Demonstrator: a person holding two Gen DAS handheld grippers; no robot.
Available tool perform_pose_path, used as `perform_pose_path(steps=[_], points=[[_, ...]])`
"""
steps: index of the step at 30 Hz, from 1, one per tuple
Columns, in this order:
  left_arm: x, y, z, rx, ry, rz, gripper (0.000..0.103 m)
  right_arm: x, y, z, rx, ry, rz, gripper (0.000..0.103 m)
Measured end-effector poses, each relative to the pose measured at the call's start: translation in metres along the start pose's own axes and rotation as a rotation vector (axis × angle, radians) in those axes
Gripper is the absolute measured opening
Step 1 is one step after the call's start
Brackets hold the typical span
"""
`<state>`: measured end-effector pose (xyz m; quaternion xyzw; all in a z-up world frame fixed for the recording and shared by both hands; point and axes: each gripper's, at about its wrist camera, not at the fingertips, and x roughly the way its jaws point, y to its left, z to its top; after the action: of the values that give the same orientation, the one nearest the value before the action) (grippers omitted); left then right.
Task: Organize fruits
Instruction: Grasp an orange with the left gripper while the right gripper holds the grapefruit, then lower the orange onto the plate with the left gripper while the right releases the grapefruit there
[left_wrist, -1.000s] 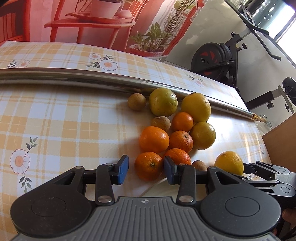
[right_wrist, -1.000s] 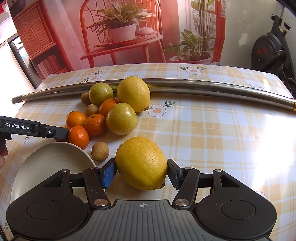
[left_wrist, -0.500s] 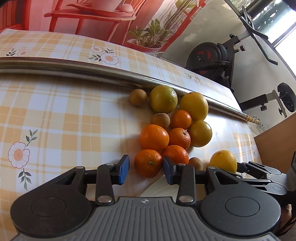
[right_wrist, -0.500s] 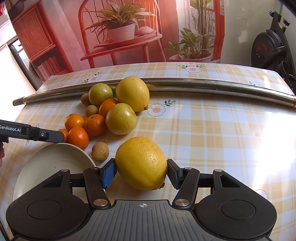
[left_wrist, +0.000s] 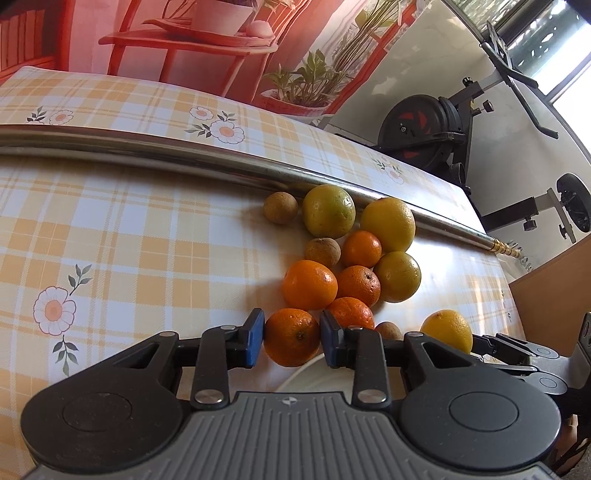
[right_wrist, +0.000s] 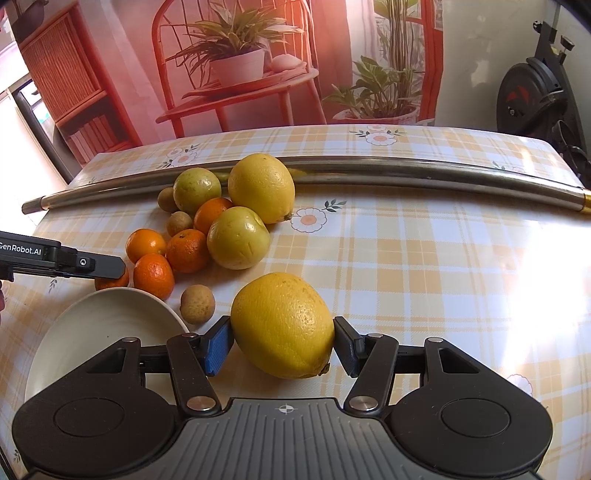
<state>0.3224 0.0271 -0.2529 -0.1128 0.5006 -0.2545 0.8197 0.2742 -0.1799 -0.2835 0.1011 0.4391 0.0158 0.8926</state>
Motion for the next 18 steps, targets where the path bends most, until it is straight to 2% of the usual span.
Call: perform_pose_path(steps=[10, 15, 18], points=[[-0.02, -0.008, -0.004, 0.026, -0.017, 0.045, 0.034, -0.006, -0.003, -0.004, 0.025, 0.006, -0.023, 0.054], [-0.035, -0.017, -0.013, 0.061, -0.006, 0.004, 0.034, -0.019, -0.003, -0.006, 0.047, -0.006, -0.022, 0.054], [-0.038, -0.025, -0.026, 0.114, 0.019, 0.023, 0.034, -0.031, 0.001, -0.008, 0.045, -0.017, -0.018, 0.054]])
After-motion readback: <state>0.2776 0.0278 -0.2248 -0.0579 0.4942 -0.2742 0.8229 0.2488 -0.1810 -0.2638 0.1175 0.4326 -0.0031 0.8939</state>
